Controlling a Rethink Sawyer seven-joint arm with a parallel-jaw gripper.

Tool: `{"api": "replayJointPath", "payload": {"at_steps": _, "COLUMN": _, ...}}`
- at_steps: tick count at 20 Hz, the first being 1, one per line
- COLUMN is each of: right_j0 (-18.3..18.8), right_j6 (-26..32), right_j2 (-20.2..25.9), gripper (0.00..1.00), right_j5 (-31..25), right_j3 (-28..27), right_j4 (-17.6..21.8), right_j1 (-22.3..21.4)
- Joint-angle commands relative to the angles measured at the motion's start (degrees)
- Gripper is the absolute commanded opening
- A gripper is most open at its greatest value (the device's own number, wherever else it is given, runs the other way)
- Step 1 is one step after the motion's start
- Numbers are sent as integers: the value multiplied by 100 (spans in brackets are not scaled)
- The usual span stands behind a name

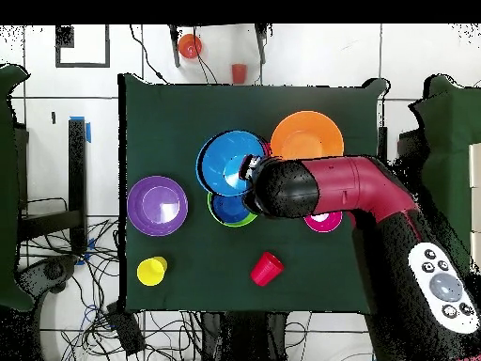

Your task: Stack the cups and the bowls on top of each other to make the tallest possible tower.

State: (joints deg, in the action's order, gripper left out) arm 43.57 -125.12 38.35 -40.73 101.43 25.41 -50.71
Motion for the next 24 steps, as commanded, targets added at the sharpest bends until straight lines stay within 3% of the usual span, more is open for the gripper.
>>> {"api": "replayJointPath", "payload": {"at_steps": 1, "right_j0": -352, "right_j6": -47, "right_j2": -377, "gripper": 0, "right_j5": 456, "right_j3": 559, "right_j4": 505, "right_j1": -25}}
{"api": "replayJointPath", "payload": {"at_steps": 9, "right_j0": -488, "right_j6": -27, "right_j2": -522, "gripper": 0, "right_j5": 422, "right_j3": 552, "right_j4": 618, "right_j1": -125}}
{"api": "replayJointPath", "payload": {"at_steps": 15, "right_j0": -566, "right_j6": -226, "right_j2": -522, "gripper": 0, "right_j5": 933, "right_j3": 716, "right_j4": 504, "right_j1": 9}}
{"api": "replayJointPath", "payload": {"at_steps": 24, "right_j0": -600, "right_j6": -44, "right_j2": -862, "gripper": 0, "right_j5": 1604, "right_j3": 561, "right_j4": 839, "right_j1": 568}}
